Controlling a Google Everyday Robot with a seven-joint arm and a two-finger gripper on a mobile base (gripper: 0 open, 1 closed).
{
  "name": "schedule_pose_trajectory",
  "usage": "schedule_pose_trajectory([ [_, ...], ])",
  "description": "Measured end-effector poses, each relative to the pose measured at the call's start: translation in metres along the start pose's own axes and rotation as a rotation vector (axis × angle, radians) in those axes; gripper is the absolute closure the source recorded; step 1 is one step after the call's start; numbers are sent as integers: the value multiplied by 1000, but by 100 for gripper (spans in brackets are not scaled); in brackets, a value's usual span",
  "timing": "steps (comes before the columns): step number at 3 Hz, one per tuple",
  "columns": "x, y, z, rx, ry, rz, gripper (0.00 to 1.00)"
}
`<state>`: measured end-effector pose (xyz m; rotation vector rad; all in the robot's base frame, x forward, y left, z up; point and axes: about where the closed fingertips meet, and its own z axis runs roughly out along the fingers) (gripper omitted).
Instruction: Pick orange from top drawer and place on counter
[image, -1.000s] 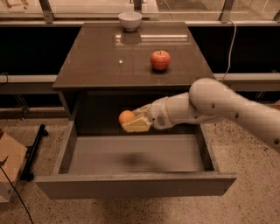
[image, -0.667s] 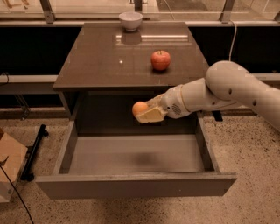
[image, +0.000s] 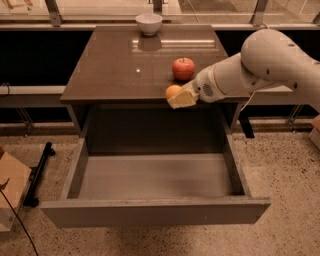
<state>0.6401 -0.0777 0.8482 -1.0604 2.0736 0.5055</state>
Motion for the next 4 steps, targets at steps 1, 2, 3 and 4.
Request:
schedule_pose_trajectory([
  [1, -20, -17, 4, 69, -39, 43, 100],
  [2, -48, -31, 10, 127, -108, 79, 100],
  [3, -66, -39, 20, 147, -162, 107, 100],
  [4, -73, -37, 41, 127, -183, 136, 100],
])
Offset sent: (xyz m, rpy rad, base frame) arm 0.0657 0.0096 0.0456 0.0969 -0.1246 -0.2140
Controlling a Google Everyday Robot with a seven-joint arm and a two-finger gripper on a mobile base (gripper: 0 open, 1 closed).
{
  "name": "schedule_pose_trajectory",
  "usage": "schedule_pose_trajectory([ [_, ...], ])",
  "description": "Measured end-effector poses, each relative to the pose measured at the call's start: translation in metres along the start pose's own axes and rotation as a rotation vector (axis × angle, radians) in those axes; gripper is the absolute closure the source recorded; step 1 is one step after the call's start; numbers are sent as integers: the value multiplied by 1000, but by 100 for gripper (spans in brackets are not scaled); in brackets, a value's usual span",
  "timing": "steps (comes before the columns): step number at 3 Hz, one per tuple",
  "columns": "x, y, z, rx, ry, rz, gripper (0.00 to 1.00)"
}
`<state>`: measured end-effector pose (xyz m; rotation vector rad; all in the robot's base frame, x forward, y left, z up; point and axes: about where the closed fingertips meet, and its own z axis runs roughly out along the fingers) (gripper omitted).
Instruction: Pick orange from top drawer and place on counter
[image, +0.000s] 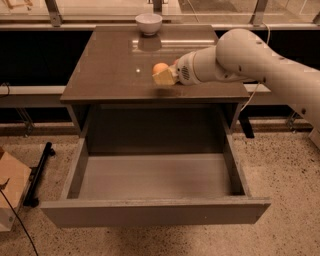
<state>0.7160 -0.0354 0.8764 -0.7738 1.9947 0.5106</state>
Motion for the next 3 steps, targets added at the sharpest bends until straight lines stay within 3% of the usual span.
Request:
schedule_pose_trajectory([
  [1, 2, 10, 27, -28, -5, 27, 97],
  [3, 7, 16, 45, -32, 16, 30, 50],
])
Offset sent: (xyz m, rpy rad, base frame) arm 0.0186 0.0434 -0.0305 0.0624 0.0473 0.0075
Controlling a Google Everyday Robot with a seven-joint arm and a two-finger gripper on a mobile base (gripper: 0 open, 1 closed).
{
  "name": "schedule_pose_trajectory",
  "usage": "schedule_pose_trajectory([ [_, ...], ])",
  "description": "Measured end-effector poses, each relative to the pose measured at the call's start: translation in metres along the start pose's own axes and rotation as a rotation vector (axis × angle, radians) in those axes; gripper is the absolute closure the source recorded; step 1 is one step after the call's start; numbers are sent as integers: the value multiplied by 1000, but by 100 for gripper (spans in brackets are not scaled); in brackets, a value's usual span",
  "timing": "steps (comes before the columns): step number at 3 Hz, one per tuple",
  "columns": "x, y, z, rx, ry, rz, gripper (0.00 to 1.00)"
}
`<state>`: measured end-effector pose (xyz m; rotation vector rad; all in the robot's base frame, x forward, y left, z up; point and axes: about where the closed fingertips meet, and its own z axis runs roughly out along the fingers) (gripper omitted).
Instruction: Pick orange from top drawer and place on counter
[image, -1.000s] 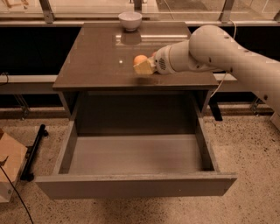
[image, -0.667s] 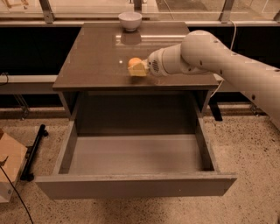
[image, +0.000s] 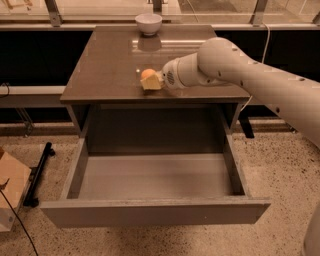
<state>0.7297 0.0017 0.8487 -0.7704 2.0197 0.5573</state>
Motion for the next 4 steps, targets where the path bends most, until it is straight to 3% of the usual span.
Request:
schedule_pose_trajectory([
  [2, 0, 4, 3, -8, 1, -1, 4],
  [4, 0, 4, 4, -9, 1, -1, 0],
])
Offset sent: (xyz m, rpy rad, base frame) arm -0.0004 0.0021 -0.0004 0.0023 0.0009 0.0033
